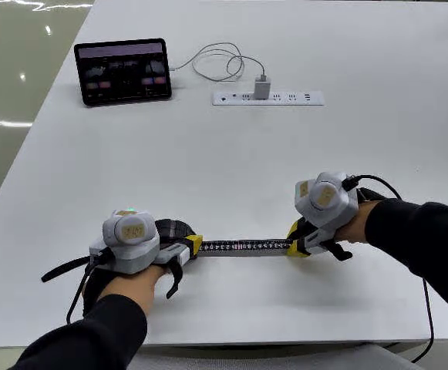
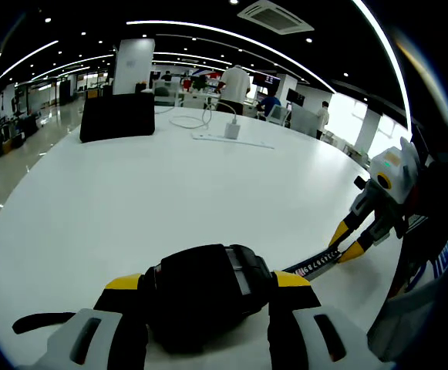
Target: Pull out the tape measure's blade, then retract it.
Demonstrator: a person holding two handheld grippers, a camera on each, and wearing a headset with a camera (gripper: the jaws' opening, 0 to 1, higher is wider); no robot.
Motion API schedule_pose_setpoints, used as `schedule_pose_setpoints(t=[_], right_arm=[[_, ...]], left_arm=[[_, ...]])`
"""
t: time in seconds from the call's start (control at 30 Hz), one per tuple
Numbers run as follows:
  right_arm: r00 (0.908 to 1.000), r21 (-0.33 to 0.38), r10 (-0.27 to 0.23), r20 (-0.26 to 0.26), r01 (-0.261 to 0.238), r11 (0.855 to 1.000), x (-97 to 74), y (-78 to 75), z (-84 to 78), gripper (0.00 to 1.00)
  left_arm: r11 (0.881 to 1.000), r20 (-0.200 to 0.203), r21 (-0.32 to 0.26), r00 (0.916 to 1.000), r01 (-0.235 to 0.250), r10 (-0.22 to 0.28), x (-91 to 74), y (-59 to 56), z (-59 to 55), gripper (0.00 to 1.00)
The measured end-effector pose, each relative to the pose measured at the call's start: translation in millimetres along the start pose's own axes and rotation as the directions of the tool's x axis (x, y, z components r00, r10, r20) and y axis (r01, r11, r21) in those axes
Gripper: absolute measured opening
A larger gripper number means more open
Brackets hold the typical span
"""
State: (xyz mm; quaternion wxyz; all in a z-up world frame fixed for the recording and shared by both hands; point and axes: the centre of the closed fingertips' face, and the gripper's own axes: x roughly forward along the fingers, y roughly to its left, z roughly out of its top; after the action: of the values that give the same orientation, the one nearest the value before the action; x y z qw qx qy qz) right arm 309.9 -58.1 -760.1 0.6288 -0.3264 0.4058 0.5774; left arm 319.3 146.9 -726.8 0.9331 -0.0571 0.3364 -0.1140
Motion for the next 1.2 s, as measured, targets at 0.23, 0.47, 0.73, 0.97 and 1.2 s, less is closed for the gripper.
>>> schedule_pose_setpoints(t=[0.23, 0.47, 0.73, 0.97, 1.2], right_arm=[[0.9999, 0.009, -0.001, 0.011, 0.001, 1.000, 2.1, 0.6, 3.9, 0.11], [0.9999, 0.002, -0.006, 0.012, 0.006, 1.000, 4.0, 2.5, 8.0, 0.11], [0.9999, -0.004, -0.010, 0.010, 0.010, 1.000, 5.8, 3.2, 11.4, 0.11], [0.9999, -0.007, -0.012, 0.010, 0.012, 1.000, 8.7, 4.7, 14.1, 0.11], [0.9998, -0.010, -0.012, 0.015, 0.013, 1.000, 11.2, 7.3, 18.6, 0.11]], left_arm=[[1.000, -0.001, -0.001, 1.0000, 0.000, 0.000, -0.1, -0.1, 0.1, 0.59], [1.000, -0.001, -0.001, 1.0000, 0.001, -0.001, 0.2, 0.4, 0.2, 0.59], [1.000, -0.002, -0.001, 1.0000, 0.001, -0.001, 0.1, 0.3, 0.2, 0.59], [1.000, 0.000, -0.002, 1.0000, 0.001, -0.001, -0.1, 0.2, 0.0, 0.59], [1.000, -0.001, 0.000, 1.0000, 0.002, -0.002, -0.5, 0.2, -0.2, 0.59]])
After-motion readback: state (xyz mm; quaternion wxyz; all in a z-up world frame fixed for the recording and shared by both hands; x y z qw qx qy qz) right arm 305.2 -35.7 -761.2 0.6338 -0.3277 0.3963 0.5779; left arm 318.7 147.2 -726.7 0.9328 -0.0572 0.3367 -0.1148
